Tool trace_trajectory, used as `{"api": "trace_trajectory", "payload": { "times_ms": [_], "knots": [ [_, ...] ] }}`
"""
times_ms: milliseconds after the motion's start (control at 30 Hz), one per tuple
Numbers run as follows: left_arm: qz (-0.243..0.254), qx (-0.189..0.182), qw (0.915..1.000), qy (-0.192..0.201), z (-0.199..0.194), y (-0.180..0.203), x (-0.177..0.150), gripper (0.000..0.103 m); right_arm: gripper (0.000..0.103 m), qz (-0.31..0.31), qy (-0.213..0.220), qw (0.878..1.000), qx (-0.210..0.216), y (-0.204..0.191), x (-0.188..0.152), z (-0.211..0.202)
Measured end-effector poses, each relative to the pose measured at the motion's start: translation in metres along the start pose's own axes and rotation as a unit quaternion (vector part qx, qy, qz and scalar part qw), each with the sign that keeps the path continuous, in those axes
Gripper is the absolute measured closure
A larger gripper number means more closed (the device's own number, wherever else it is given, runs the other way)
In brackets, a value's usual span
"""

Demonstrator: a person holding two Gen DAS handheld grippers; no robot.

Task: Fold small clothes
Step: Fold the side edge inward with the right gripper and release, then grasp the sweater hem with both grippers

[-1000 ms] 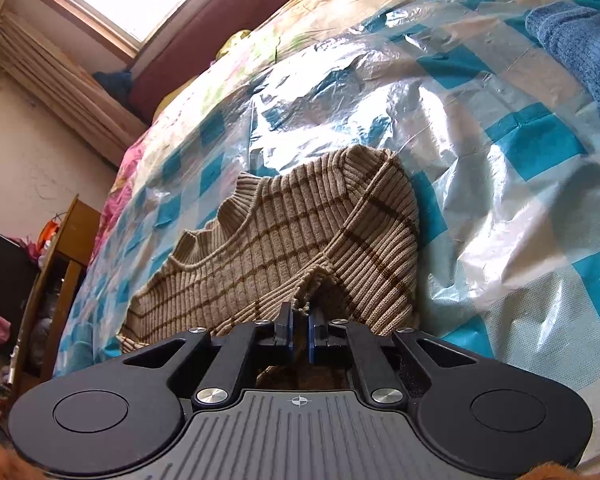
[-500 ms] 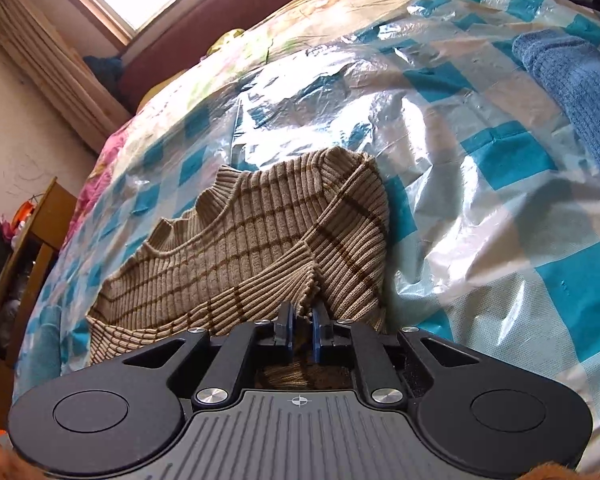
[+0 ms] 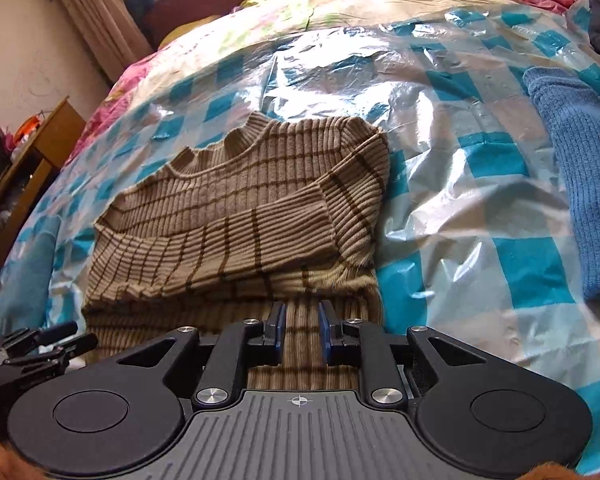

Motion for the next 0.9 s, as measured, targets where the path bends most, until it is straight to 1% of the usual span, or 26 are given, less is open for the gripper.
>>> {"api": "trace_trajectory", "payload": {
  "times_ms": [67, 100, 133, 200, 267, 333, 400, 533, 633, 733, 800, 900],
  "knots": [
    [0.003, -0.008, 0.9998, -0.017, -0.023, 0.0, -0.011, 0.049, 0.08, -0.037, -0.03, 0.999, 0.01, -0.009, -0.018, -0.023],
    [0.001, -0.01, 0.9997, -0.023, -0.031, 0.0, -0.014, 0.049, 0.076, -0.052, -0.044, 0.998, 0.015, -0.013, -0.027, -0.032],
    [-0.003, -0.014, 0.9993, -0.033, -0.04, 0.0, -0.02, 0.049, 0.074, -0.064, -0.06, 0.996, 0.02, -0.017, -0.036, -0.04],
    [-0.011, -0.02, 0.9984, -0.052, -0.052, 0.001, -0.028, 0.049, 0.073, -0.085, -0.096, 0.991, 0.028, -0.025, -0.057, -0.054],
    [-0.01, -0.026, 0.9973, -0.067, -0.061, 0.003, -0.037, 0.049, 0.073, -0.122, -0.13, 0.983, 0.041, -0.036, -0.077, -0.065],
    [0.002, -0.027, 0.9961, -0.083, -0.066, 0.006, -0.044, 0.049, 0.072, -0.162, -0.152, 0.973, 0.056, -0.045, -0.089, -0.071],
    [0.018, -0.028, 0.9946, -0.098, -0.073, 0.009, -0.051, 0.05, 0.069, -0.206, -0.169, 0.962, 0.069, -0.054, -0.098, -0.072],
    [0.015, -0.039, 0.9907, -0.129, -0.08, 0.01, -0.058, 0.05, 0.066, -0.283, -0.208, 0.932, 0.092, -0.068, -0.113, -0.07],
    [-0.001, -0.045, 0.9869, -0.155, -0.078, 0.007, -0.062, 0.049, 0.064, -0.327, -0.225, 0.913, 0.097, -0.072, -0.119, -0.064],
    [-0.011, -0.047, 0.9819, -0.183, -0.069, 0.007, -0.068, 0.05, 0.063, -0.35, -0.245, 0.899, 0.098, -0.071, -0.122, -0.057],
    [-0.021, -0.058, 0.9778, -0.2, -0.061, 0.008, -0.073, 0.05, 0.063, -0.359, -0.26, 0.89, 0.104, -0.069, -0.122, -0.051],
    [-0.028, -0.069, 0.9748, -0.21, -0.055, 0.01, -0.078, 0.05, 0.063, -0.367, -0.28, 0.881, 0.104, -0.065, -0.125, -0.043]
  ]
}}
Point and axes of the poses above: each gripper's, at about its wrist camera, not at the fingertips, and z roughly the way its jaws point, y to its right, x to its top, the point moved 3 cm from there along z, roughly the way its jaws point, and after that the axes turned 12 degrees about y, right-handed, at the moved point
